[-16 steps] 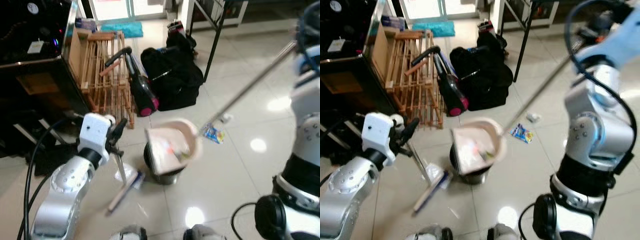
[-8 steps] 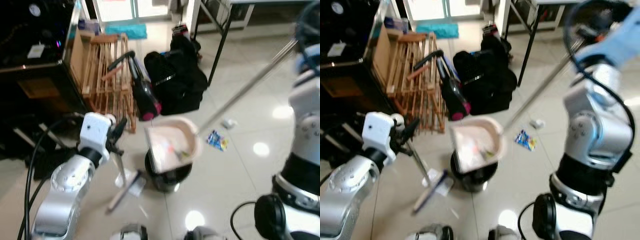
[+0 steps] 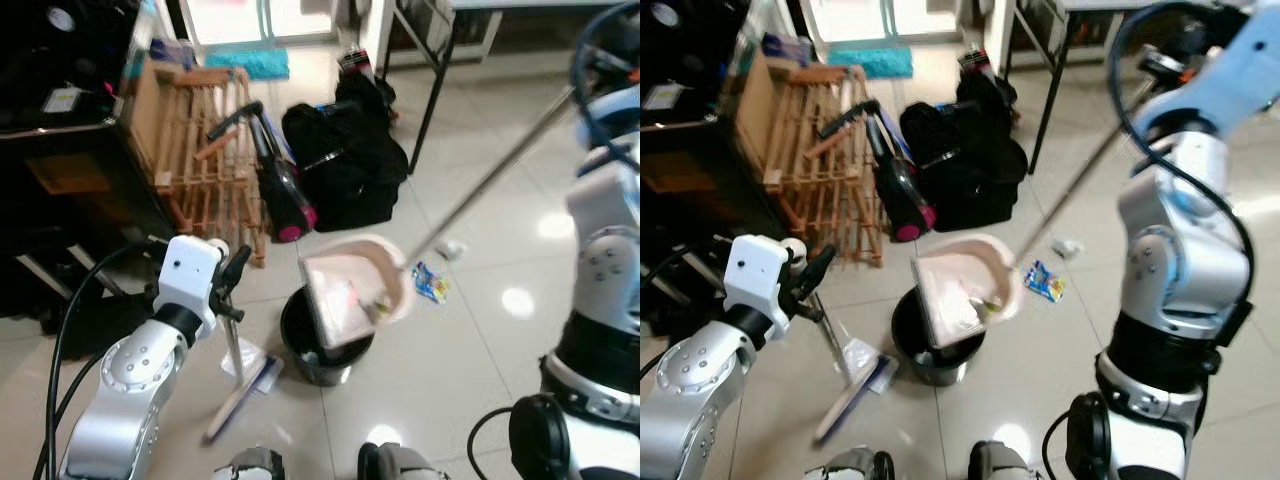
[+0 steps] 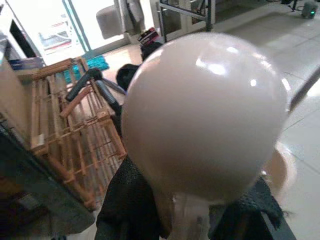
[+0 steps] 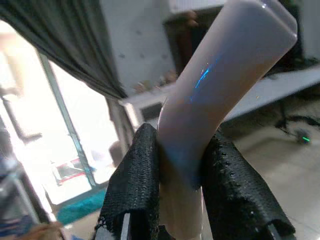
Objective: Sweep floor
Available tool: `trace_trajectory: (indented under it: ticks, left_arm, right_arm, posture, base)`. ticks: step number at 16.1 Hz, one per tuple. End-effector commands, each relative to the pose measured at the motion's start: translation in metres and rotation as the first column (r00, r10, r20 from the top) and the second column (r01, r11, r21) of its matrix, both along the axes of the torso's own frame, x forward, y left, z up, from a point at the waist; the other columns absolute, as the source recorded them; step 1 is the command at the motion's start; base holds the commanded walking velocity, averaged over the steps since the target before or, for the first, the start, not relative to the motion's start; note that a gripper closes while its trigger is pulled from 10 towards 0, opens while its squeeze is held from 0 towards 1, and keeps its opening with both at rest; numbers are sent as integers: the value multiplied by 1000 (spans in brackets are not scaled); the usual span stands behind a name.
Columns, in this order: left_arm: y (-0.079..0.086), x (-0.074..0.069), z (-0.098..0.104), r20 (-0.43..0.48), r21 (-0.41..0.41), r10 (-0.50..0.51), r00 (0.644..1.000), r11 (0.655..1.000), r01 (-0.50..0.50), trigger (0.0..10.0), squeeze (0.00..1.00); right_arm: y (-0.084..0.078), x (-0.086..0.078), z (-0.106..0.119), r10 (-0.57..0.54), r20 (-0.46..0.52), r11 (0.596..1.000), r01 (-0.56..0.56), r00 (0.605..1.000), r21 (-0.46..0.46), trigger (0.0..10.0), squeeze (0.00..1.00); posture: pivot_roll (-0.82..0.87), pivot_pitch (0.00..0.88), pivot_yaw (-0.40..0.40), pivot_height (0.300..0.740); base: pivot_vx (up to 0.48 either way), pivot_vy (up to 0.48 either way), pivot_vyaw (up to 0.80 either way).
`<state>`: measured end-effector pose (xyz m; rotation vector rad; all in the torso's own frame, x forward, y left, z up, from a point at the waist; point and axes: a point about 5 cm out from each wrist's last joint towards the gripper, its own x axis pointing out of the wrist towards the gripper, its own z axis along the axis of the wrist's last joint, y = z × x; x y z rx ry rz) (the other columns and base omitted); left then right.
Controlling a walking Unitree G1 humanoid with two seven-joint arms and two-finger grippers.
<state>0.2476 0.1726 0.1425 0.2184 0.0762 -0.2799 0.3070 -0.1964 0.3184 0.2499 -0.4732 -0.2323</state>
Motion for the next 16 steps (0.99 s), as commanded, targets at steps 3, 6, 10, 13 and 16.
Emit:
trace_trajectory:
  ticks: [3,6,10,13,16]
  left_arm:
    - [5,-1,0,2,16,26,1000,1000,-26,10000,0]
    - [5,-2,-1,-5,13,26,1000,1000,-25,10000,0]
    - [5,-2,-2,-10,13,24,1000,1000,-23,10000,0]
    - [5,-3,-2,-12,13,28,1000,1000,-28,10000,0]
    - [5,-2,-2,-12,11,30,999,1000,-30,10000,0]
  right_arm:
    - [7,-3,3,18,71,999,-15,997,-42,10000,0]
    - [20,-6,7,39,137,993,-23,990,-114,10000,0]
    - [33,-7,7,80,180,984,-49,980,-171,10000,0]
    - [52,-10,9,153,254,963,-87,955,-255,10000,0]
    - [68,-17,13,223,341,941,-110,913,-321,10000,0]
  posture:
    - [-8,119,3,740]
    - [-9,119,3,740]
    - [-8,123,2,740]
    - [-7,125,3,740]
    - [-6,127,2,740]
  base:
    - [0,0,0]
    - [0,0,0]
    - [0,0,0]
    - [0,0,0]
    - [0,0,0]
